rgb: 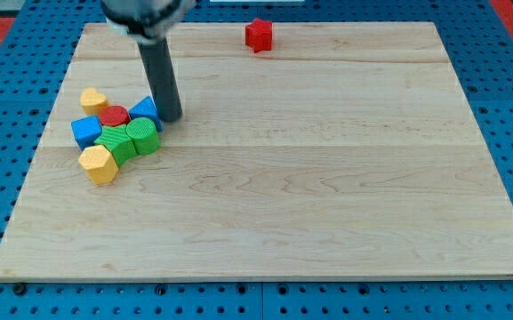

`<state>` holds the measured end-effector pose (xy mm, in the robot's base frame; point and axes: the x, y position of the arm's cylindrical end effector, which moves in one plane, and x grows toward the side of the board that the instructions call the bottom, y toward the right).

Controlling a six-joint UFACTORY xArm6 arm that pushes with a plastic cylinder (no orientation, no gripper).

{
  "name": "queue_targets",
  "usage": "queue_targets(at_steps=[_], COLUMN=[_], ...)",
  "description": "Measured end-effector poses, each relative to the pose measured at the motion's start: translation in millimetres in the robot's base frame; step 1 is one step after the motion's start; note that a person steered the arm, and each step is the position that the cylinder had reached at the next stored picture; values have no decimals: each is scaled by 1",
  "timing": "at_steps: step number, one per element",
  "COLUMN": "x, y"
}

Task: Slightly adjust the group of blocks

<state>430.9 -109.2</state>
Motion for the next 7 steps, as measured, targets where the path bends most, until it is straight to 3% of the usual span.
queue_targets(at_steps=[1,2,3,4,6,7], x=[101,114,78,68,100,77], y=[-15,-102,-125,-96,-78,-72])
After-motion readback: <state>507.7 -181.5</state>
